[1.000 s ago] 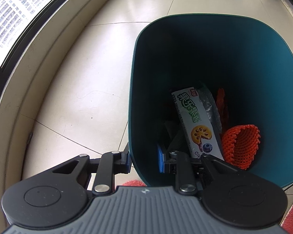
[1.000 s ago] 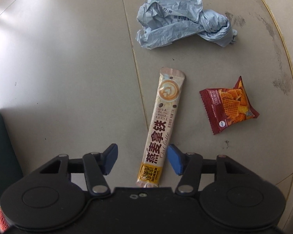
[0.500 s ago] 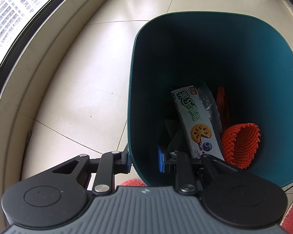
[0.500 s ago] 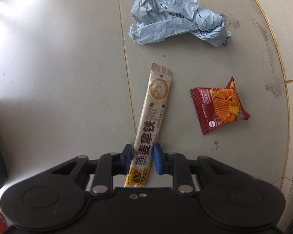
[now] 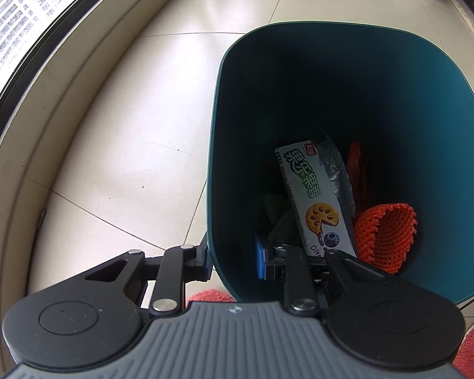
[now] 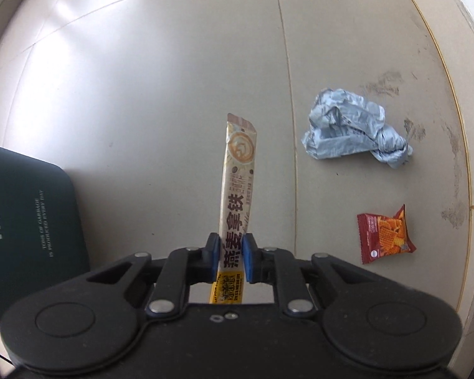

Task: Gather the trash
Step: 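Carry the snack stick into the green bin and release it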

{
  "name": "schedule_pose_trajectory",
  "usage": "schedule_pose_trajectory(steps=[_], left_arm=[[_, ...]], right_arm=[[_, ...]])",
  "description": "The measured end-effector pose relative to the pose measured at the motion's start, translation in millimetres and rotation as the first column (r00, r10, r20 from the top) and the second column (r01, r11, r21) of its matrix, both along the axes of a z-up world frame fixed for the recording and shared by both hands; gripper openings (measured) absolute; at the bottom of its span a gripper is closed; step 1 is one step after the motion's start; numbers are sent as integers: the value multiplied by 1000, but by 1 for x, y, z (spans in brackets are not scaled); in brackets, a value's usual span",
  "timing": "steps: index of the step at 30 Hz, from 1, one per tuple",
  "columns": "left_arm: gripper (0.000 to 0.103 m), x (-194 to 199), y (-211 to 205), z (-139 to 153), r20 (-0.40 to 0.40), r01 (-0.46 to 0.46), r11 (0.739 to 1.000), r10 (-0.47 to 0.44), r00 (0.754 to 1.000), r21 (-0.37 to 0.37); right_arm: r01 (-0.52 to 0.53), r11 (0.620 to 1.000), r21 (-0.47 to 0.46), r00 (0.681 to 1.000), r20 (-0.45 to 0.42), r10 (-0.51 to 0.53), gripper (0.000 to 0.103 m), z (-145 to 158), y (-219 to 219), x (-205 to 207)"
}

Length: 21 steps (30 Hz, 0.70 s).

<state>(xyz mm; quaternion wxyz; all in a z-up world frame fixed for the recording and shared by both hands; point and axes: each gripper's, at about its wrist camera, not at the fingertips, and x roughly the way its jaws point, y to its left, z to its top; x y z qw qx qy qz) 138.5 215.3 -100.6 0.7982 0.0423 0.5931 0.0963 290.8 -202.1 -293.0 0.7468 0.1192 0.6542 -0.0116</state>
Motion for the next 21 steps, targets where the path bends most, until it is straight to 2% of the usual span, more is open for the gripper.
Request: schedule_pose_trajectory(steps=[6,8,11,16,21], left_arm=[[24,0,1,0,-1,-2,1000,2,1000,-11],[24,0,1,1,1,-3,1000,3,1000,-15],[24,0,2,4,10,-6,1000,6,1000,-19],[24,-2,3,6,20,-11,1000,11,1000,-29],[24,-3,4,7,25,-11,999,12,1000,-39]], right_arm=[[-142,989,44,979,155,134,13,93,30,16],[-191,979,70,960,222,171,13,133,45,20],[-267,958,108,928,295,225,13,175,66,17],[-395,908,142,873,367,322,13,217,109,12],[-503,855,129,816,398,420,13,228,156,11]])
